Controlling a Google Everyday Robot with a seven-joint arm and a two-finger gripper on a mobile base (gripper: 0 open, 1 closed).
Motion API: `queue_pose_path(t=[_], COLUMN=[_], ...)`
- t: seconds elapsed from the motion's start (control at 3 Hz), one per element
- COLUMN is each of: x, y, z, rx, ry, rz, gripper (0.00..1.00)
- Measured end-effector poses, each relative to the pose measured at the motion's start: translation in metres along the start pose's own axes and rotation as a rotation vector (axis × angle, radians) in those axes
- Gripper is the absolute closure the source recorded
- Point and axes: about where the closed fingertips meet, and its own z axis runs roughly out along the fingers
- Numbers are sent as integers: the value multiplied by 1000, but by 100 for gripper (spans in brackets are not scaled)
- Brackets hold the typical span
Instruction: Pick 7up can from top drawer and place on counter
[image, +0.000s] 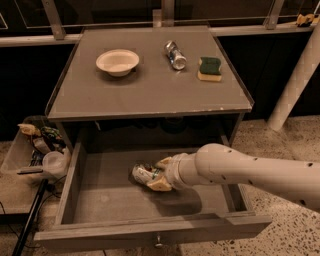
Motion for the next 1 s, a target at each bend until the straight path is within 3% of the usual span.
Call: queue_pose_path(t=[0.33, 1.0], x=[-4, -31], y=[2, -1], z=[-3, -52], rx=[-11, 5], ry=[7, -41], rz=[-7, -31], gripper=[100, 100])
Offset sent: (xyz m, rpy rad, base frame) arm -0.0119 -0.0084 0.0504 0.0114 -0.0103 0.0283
